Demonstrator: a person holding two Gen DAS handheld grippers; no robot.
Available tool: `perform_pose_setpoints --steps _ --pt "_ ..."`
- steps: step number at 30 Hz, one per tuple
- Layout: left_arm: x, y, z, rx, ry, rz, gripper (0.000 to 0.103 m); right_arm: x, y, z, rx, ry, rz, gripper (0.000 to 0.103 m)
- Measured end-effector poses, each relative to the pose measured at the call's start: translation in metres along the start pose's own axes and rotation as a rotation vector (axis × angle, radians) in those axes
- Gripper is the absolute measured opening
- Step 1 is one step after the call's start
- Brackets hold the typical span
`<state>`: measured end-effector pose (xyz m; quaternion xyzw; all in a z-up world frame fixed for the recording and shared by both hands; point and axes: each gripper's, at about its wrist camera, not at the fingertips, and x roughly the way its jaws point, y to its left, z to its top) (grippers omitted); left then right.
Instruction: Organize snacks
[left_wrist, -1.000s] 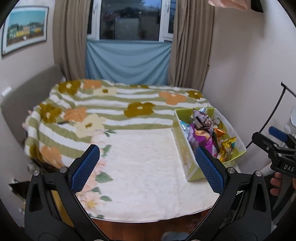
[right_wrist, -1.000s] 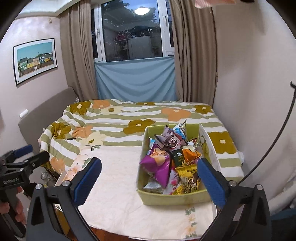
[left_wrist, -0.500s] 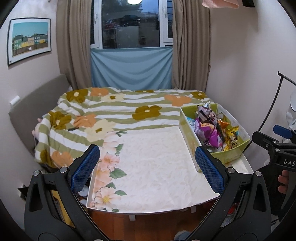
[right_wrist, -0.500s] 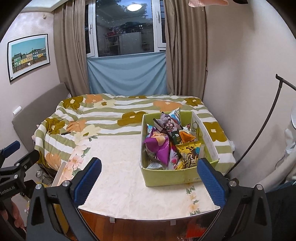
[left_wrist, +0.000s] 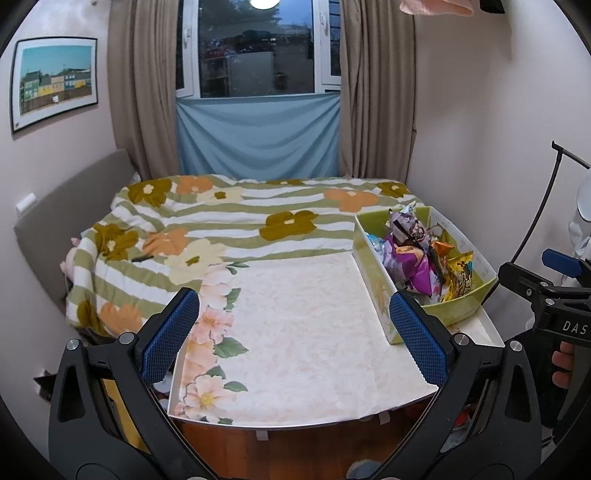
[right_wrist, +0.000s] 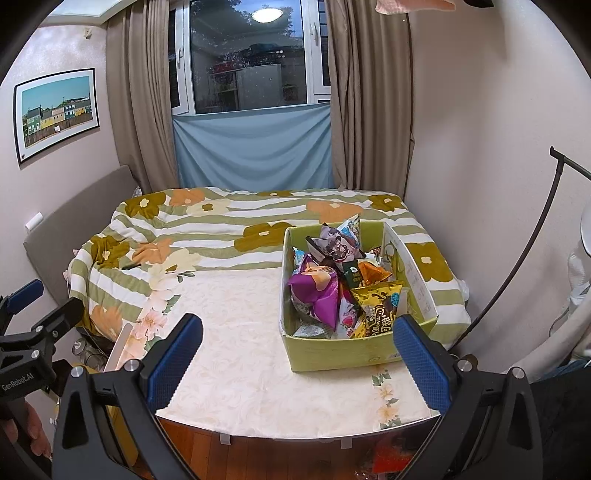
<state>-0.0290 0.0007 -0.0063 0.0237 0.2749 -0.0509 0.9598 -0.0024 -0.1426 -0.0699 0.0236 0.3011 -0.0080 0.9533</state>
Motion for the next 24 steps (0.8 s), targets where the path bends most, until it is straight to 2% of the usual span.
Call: perform_pose_setpoints --steps 24 --pt "0.0036 -0.0028 0.0012 0.005 0.003 -0.002 0.102 0.0011 -0.0041 0.0023 0.002 0.003 -0.001 0.103"
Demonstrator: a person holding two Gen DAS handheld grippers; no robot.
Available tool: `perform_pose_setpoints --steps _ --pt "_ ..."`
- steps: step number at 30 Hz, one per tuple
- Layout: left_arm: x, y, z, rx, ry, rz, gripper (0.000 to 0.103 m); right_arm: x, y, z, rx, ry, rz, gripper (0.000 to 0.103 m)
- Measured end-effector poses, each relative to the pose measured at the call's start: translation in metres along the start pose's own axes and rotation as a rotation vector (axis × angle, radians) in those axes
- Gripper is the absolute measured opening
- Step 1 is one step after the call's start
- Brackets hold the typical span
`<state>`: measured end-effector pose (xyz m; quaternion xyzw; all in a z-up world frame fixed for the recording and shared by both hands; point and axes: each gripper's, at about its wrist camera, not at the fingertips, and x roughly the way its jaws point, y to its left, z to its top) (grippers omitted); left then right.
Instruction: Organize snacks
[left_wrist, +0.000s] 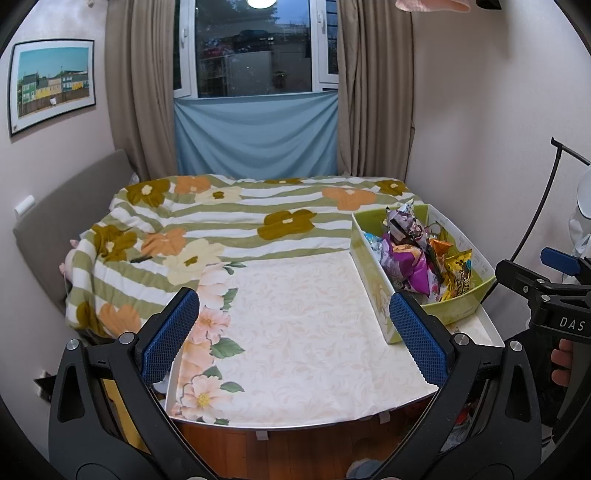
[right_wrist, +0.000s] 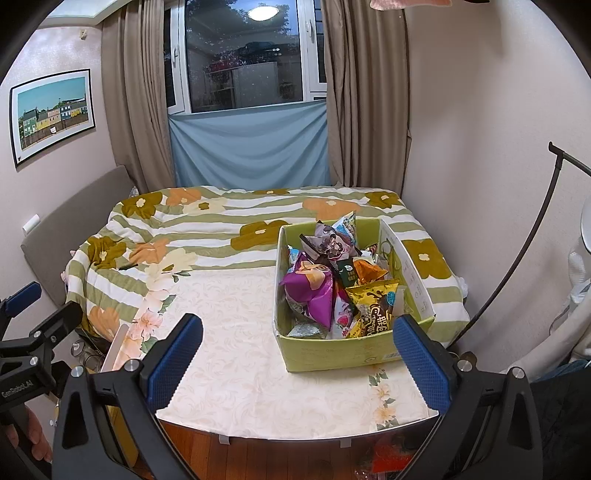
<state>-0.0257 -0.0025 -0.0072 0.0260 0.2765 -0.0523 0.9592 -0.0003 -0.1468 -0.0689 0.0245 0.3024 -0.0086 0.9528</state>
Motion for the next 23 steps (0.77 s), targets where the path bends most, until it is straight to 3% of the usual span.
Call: perform_pose_setpoints --steps 23 --pt "-0.003 0.022 -0.002 -0.059 -0.006 -0.011 0.102 0.001 -0.001 0.001 -0.001 0.002 -0.001 0.103"
